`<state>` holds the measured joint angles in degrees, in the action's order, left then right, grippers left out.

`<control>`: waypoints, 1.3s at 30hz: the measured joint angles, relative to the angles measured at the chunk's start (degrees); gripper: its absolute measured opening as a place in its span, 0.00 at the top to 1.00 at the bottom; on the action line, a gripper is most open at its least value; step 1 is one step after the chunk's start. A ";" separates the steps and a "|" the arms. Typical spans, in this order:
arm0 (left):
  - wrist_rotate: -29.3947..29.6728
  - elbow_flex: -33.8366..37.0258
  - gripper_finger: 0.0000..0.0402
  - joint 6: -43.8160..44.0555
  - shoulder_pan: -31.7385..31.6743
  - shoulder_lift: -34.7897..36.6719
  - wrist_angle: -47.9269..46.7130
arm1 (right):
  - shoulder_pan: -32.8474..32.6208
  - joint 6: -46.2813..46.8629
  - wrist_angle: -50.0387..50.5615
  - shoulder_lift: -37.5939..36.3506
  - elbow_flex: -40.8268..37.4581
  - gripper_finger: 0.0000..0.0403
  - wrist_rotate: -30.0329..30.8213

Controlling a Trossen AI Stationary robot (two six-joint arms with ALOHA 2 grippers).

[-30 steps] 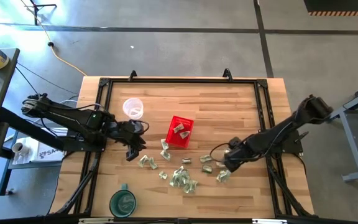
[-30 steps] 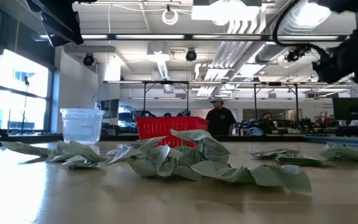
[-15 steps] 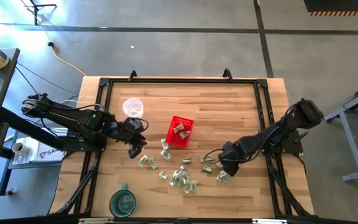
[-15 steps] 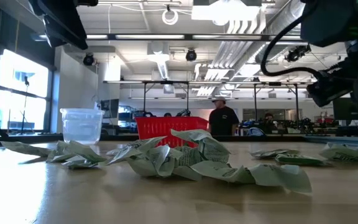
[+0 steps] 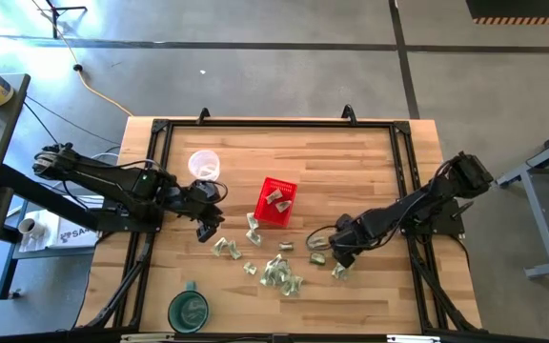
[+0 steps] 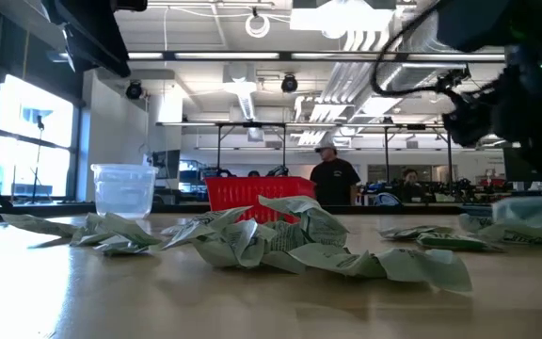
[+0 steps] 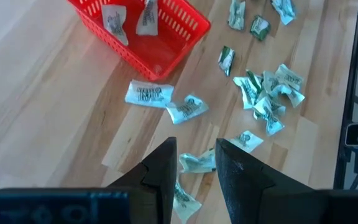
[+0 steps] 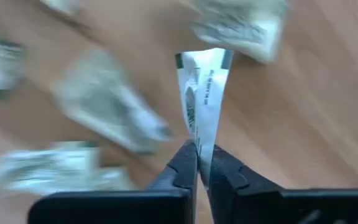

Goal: Pick and place Stevia / Truvia into bins
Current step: Put the stevia packet into the red basket

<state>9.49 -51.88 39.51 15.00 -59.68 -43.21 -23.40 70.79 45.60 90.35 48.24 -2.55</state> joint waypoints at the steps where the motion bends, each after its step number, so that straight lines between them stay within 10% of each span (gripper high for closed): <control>1: -0.50 0.00 0.63 0.25 0.00 0.01 -0.61 | 0.31 0.14 0.79 0.00 1.58 0.95 -0.28; 11: 0.44 -0.02 0.63 1.35 1.65 1.63 -4.86 | 8.74 -5.89 -0.04 0.83 22.23 0.99 12.77; 21: 1.84 -0.01 0.63 2.71 1.66 3.77 -11.94 | 22.11 -17.94 -10.33 15.45 33.38 0.97 3.76; 34: 1.11 -0.02 0.63 4.94 1.53 3.18 -17.35 | 20.40 -22.32 12.09 21.35 50.30 0.33 15.24; 39: -1.95 3.39 0.63 5.10 1.66 -0.74 -11.92 | 15.54 -21.81 18.98 21.31 51.84 0.22 18.32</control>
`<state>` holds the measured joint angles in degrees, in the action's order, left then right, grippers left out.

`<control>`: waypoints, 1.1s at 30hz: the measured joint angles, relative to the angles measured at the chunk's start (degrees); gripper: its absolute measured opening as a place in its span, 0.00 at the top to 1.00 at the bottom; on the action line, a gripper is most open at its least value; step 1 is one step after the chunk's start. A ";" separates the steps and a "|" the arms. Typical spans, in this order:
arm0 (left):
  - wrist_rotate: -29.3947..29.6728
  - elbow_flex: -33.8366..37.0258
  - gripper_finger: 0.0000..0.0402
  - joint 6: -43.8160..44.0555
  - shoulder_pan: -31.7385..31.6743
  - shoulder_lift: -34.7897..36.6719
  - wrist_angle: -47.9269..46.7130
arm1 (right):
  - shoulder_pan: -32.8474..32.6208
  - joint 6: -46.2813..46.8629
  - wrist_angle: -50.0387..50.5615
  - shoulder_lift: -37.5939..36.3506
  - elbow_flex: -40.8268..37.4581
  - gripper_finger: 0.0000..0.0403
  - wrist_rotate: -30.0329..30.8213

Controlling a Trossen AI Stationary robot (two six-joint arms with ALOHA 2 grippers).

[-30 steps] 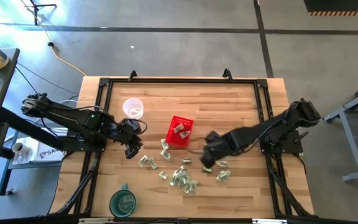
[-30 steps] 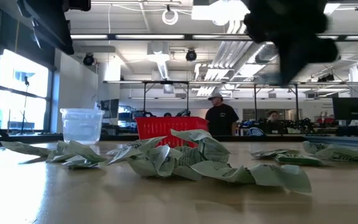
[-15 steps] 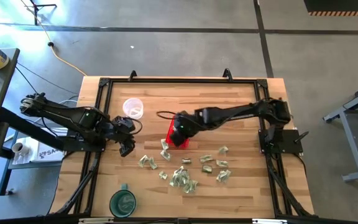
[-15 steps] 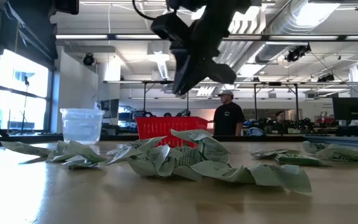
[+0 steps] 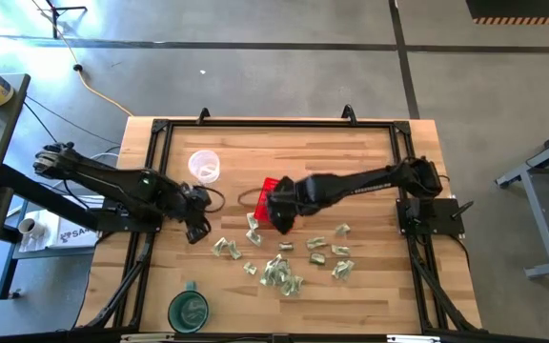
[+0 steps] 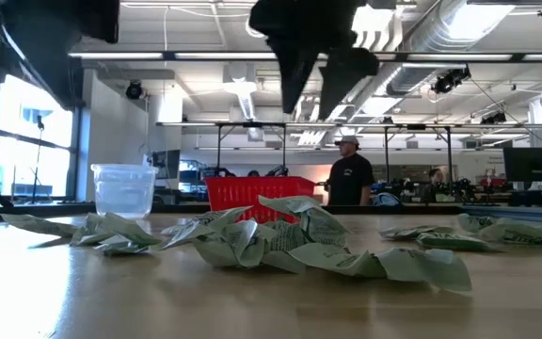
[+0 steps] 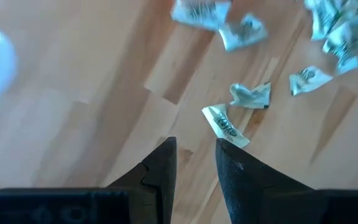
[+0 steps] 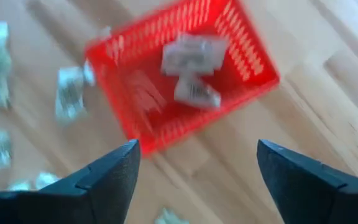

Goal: Pick and place Stevia / Truvia into bins
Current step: Put the stevia packet into the red basket

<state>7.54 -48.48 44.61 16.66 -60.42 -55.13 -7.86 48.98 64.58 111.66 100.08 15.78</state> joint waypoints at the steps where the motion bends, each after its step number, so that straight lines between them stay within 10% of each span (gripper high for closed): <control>1: -1.01 1.57 0.63 0.18 0.32 -1.07 2.30 | -0.99 0.84 0.11 0.00 -0.31 0.22 -0.56; 18: -3.98 6.46 0.30 11.80 9.38 -20.10 18.41 | -13.31 27.87 1.12 0.00 -5.87 0.21 -2.47; 33: 1.26 6.25 0.68 12.57 9.71 -28.60 22.30 | -13.65 28.36 2.21 0.11 -6.13 0.21 -1.08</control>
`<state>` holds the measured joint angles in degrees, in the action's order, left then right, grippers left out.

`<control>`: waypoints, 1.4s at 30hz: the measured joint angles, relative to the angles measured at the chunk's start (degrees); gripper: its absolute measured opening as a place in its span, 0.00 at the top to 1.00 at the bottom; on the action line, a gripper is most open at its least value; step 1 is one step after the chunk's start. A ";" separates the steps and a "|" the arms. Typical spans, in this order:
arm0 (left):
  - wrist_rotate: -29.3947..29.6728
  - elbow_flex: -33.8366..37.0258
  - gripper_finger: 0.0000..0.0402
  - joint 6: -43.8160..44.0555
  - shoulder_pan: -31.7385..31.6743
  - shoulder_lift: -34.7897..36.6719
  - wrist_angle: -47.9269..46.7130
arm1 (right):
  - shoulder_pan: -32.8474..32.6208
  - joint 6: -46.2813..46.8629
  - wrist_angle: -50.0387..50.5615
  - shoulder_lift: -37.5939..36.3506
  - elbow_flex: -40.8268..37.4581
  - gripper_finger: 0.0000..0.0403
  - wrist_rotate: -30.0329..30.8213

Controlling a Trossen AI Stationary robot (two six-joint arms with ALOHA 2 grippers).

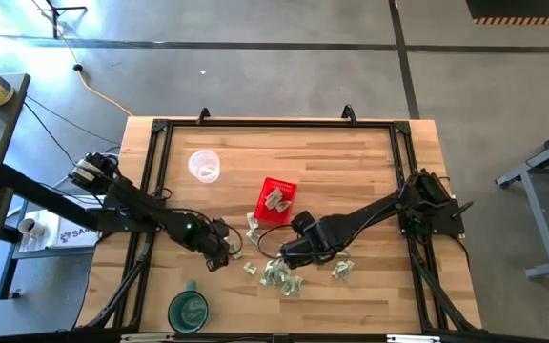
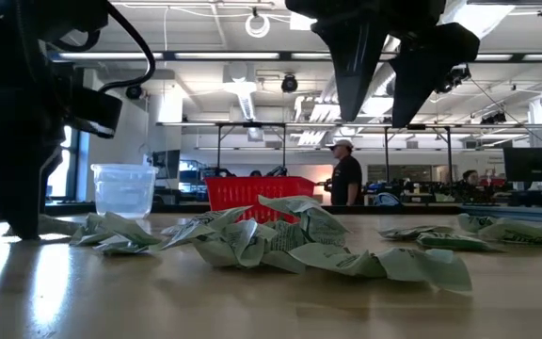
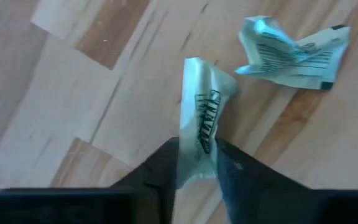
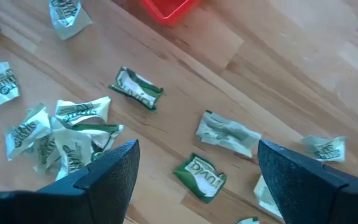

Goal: Pick and place Stevia / Truvia into bins
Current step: Put the stevia packet into the red basket

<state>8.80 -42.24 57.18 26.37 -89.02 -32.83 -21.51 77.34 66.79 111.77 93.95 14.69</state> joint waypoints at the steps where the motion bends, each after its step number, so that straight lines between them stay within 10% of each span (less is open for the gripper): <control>1: 0.47 0.06 0.72 -0.19 0.00 0.05 -0.20 | 0.09 -0.24 0.06 0.00 0.00 0.21 0.21; 6: 1.85 0.12 0.94 -2.82 -0.04 1.25 -0.38 | -0.29 -1.38 -0.20 0.00 0.00 0.21 4.05; 19: 11.38 -11.29 0.94 -21.89 -6.11 7.97 -0.43 | -3.89 -0.26 1.57 0.00 0.02 0.21 7.84; 30: -8.27 -14.12 0.90 -46.18 -23.75 1.24 17.78 | -8.43 4.61 5.86 0.00 0.04 0.21 5.24; 42: -5.78 -14.14 0.47 -44.71 -26.39 -0.53 14.16 | -7.89 -1.29 6.11 0.00 0.04 0.21 4.86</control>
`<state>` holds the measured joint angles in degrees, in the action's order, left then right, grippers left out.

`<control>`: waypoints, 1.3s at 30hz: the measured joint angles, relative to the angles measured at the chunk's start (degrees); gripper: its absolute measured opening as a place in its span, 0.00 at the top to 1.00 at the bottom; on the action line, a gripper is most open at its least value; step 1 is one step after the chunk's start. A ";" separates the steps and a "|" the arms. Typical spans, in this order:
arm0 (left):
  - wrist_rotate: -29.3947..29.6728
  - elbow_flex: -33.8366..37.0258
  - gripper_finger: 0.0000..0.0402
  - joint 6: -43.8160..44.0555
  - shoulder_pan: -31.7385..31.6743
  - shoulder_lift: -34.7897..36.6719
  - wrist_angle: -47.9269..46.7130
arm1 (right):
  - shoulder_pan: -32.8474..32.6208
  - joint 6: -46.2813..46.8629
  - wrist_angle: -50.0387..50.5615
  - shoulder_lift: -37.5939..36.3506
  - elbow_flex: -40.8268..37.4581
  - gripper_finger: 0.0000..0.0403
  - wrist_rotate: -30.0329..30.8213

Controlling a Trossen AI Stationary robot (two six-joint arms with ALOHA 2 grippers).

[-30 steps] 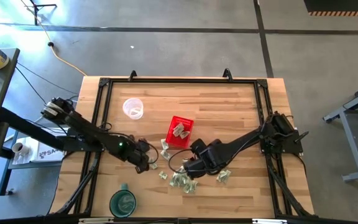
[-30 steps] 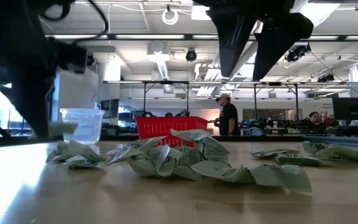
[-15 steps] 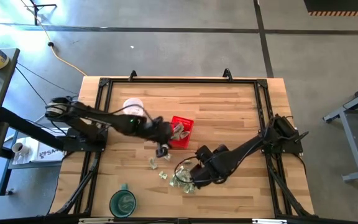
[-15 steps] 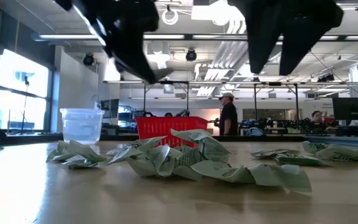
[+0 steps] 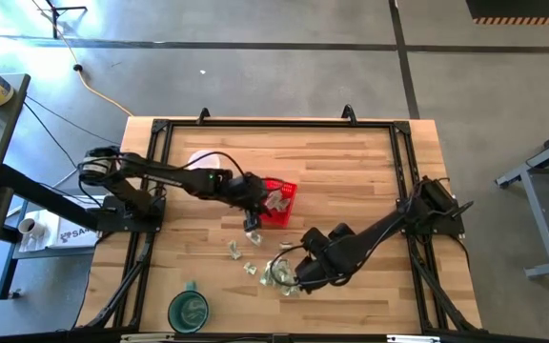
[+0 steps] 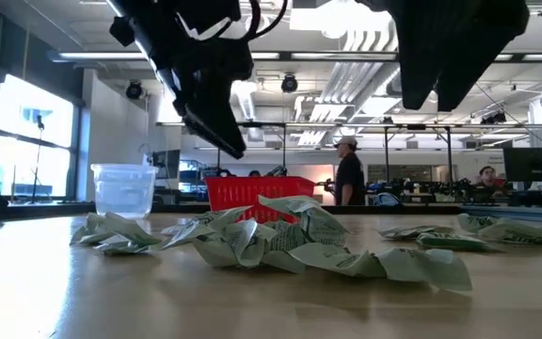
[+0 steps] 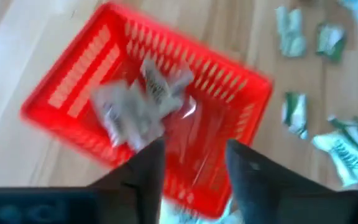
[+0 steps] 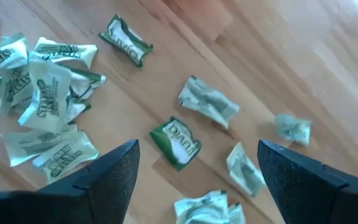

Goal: Pick and place Stevia / Truvia into bins
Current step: Put the stevia packet into the red basket

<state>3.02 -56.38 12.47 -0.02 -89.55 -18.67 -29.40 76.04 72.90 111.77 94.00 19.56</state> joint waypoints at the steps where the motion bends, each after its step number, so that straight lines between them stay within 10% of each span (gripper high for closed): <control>1: -0.88 0.00 0.43 0.28 -0.05 0.59 -2.87 | 0.24 -1.01 0.03 0.00 0.00 0.21 0.04; 10: -4.26 3.52 0.31 -18.68 8.61 8.36 -27.02 | 1.36 -13.54 0.23 0.00 0.02 0.21 -1.08; 20: -7.02 8.57 0.43 -26.42 17.86 8.77 -11.85 | 2.04 -19.35 0.66 0.04 -2.45 0.21 -4.92; 39: -3.95 8.35 0.53 -30.01 18.36 -5.09 -7.12 | -4.25 -3.29 0.64 0.04 -6.88 0.21 -7.33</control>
<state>-0.93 -48.03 -17.54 18.35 -94.63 -25.79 -33.65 72.75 73.54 111.81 87.11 12.22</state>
